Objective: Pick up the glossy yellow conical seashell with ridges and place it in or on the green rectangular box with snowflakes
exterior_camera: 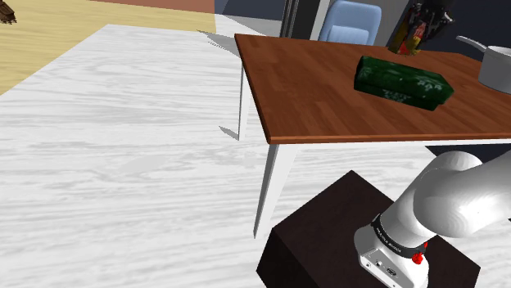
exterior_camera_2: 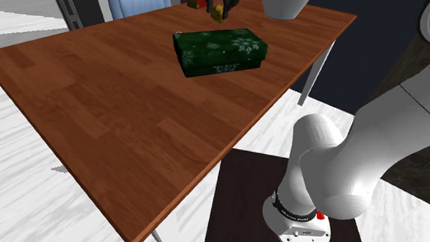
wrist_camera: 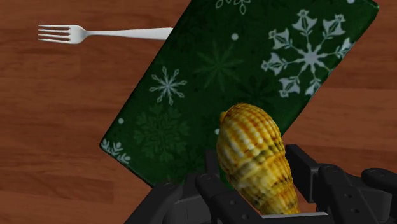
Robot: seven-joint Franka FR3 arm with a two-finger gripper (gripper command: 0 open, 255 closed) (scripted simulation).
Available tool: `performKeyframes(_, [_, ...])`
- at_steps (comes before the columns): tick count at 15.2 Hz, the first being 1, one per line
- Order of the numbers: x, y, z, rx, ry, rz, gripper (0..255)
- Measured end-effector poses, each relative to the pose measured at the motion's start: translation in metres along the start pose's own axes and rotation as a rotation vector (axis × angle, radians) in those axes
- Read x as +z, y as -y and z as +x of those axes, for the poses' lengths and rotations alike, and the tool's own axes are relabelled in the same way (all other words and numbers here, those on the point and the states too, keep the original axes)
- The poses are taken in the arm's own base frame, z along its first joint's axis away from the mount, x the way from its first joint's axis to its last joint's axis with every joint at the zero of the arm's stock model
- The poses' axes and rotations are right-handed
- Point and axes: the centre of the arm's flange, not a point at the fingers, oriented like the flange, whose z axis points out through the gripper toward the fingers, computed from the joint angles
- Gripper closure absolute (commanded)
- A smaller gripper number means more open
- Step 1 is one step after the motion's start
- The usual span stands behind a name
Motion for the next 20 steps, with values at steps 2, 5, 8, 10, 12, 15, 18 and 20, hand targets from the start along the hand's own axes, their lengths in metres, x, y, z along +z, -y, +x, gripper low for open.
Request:
performKeyframes(2, [0.004, -0.008, -0.025, 0.0, -0.001, -0.001, 255])
performKeyframes(5, [0.015, -0.016, -0.053, 0.0, 0.0, -0.001, 255])
performKeyframes(8, [0.027, -0.017, -0.057, -0.001, 0.001, -0.001, 255])
performKeyframes(10, [0.038, -0.016, -0.056, -0.001, 0.001, -0.001, 255])
performKeyframes(12, [0.049, -0.014, -0.055, -0.001, 0.001, -0.001, 255])
performKeyframes(15, [0.064, -0.012, -0.052, -0.001, 0.001, -0.001, 255])
performKeyframes(18, [0.076, -0.01, -0.048, -0.004, 0.0, -0.008, 255])
performKeyframes(20, [0.085, -0.009, -0.047, -0.002, 0.001, -0.003, 255])
